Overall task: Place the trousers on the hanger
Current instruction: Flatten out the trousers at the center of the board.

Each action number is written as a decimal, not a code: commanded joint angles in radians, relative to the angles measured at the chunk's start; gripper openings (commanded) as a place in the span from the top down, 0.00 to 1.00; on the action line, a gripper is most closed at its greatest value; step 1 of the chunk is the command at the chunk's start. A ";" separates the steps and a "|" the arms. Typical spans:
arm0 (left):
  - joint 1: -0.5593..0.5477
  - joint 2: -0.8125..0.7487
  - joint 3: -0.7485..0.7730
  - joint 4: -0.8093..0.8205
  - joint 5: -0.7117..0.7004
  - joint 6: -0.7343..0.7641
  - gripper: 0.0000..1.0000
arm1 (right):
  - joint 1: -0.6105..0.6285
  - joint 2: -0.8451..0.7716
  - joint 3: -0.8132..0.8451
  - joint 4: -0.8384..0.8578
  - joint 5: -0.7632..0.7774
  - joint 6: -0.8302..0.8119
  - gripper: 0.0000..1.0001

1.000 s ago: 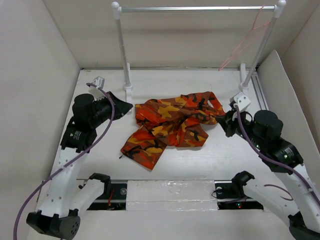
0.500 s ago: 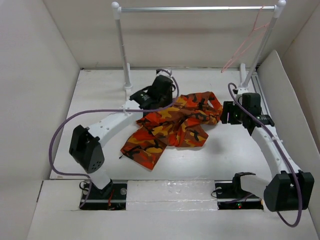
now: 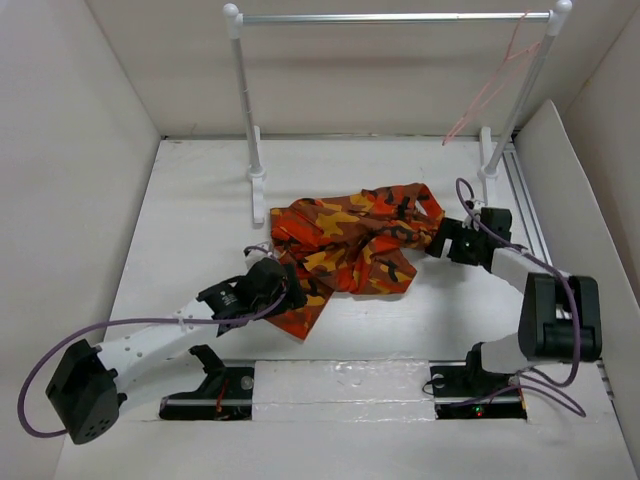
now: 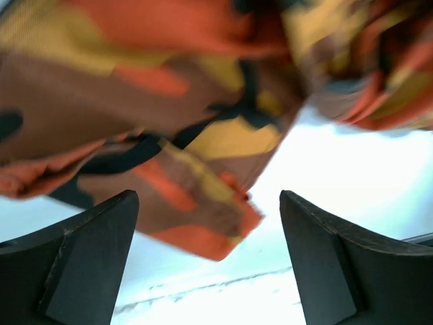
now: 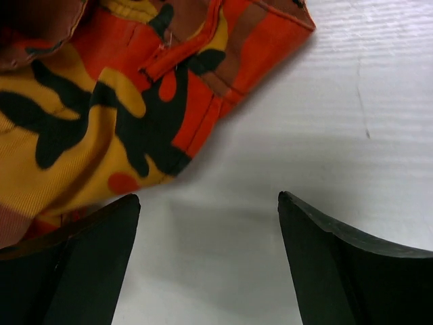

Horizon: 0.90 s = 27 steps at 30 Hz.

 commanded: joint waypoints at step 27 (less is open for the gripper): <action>0.902 -0.006 0.581 -0.199 -0.023 0.397 1.00 | -0.030 -0.609 0.273 -0.669 0.456 -0.221 1.00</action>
